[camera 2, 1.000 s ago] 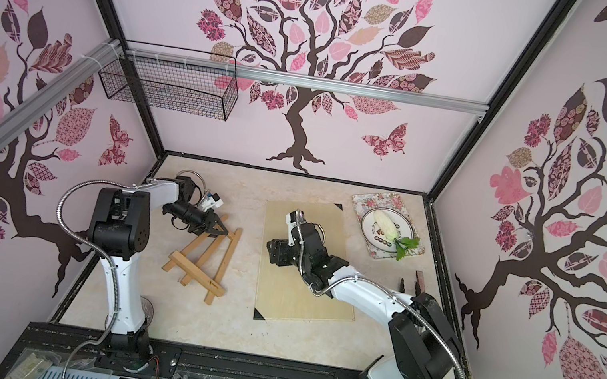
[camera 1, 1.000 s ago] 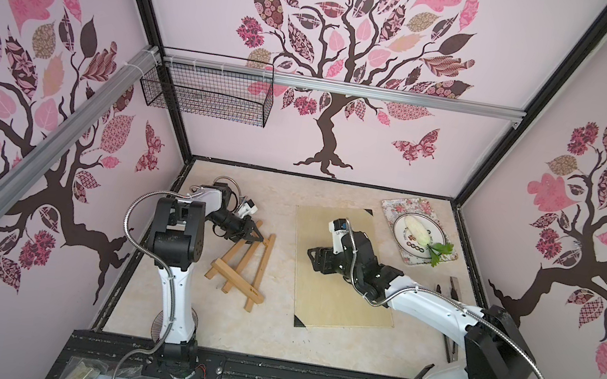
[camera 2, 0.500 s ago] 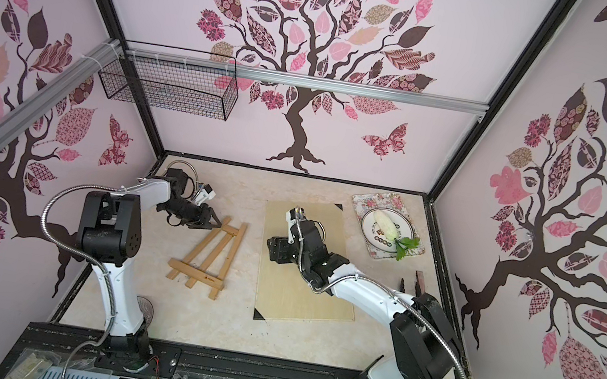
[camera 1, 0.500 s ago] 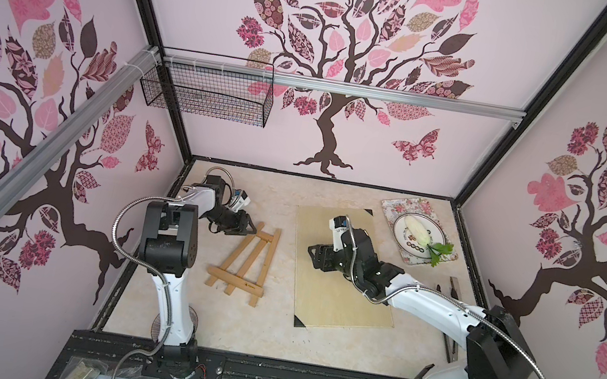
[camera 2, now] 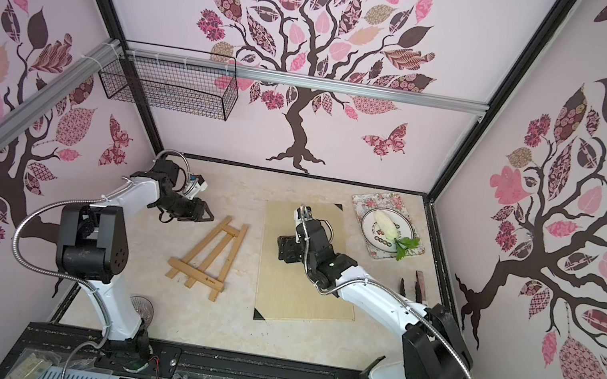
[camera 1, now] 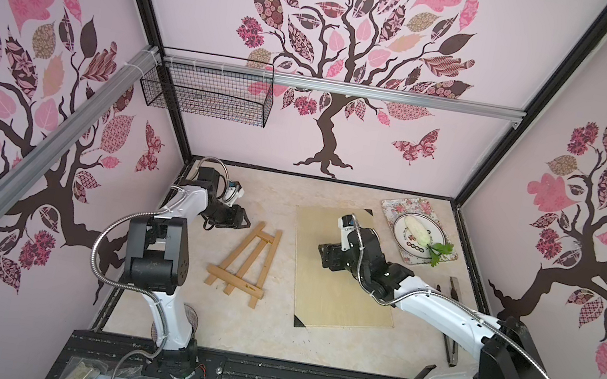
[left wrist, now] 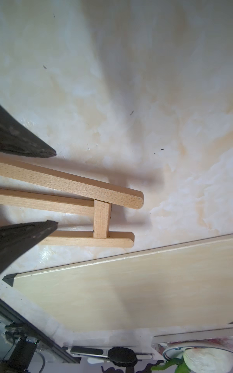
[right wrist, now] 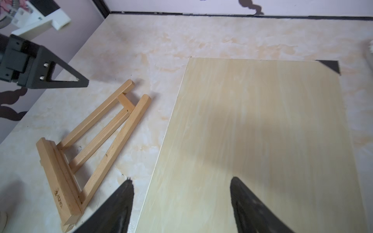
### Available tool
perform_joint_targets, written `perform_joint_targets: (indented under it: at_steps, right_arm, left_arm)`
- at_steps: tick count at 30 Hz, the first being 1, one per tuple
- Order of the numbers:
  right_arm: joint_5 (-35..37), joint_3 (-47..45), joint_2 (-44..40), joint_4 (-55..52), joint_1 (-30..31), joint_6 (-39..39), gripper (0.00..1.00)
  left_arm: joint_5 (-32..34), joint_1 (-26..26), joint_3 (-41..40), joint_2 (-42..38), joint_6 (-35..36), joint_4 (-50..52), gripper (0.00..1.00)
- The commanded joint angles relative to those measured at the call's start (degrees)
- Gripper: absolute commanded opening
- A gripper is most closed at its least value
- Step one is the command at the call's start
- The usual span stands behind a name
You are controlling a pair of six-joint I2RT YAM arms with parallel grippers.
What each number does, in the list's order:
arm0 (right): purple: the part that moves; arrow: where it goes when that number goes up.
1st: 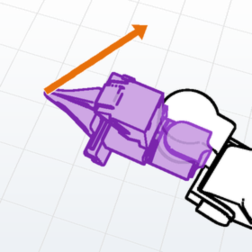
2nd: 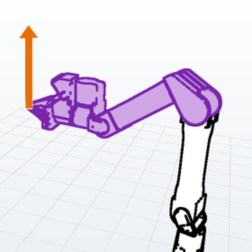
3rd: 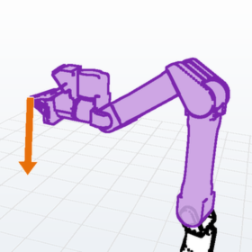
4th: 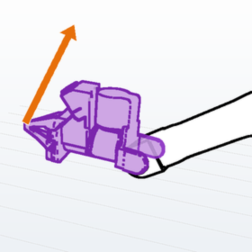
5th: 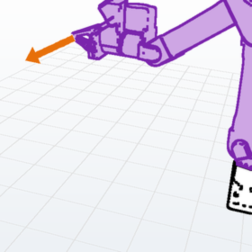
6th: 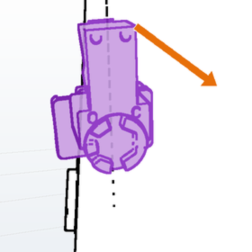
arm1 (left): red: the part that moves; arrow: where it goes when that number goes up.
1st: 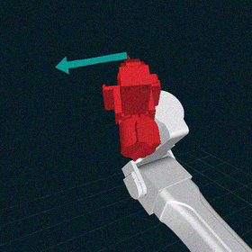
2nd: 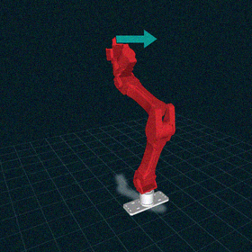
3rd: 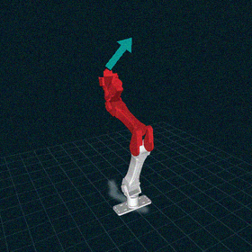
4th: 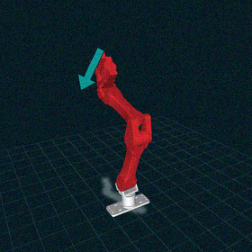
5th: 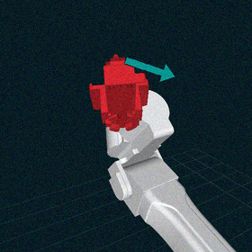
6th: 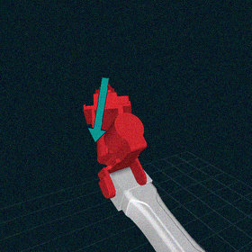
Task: Disassemble the easel
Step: Reset both arms
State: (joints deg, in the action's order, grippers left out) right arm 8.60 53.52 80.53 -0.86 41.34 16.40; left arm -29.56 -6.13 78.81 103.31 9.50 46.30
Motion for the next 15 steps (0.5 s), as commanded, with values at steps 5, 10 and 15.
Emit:
perform_joint_targets:
  at_steps: [5,10,15]
  right_arm:
    - [20.31,-6.01,-11.55,1.53,-1.41,-11.71,0.99]
    - [27.78,-16.18,-19.56,10.31,-5.25,-17.74,1.00]
    - [24.69,-25.16,-25.84,14.72,-16.92,-14.56,1.00]
  left_arm:
    - [11.74,-0.40,-5.94,-14.15,-2.29,-5.00,0.63]
    - [20.48,-0.41,-14.68,-25.74,-6.29,-14.45,0.74]
    - [27.54,-0.43,-25.00,-35.49,-10.78,-25.40,0.82]
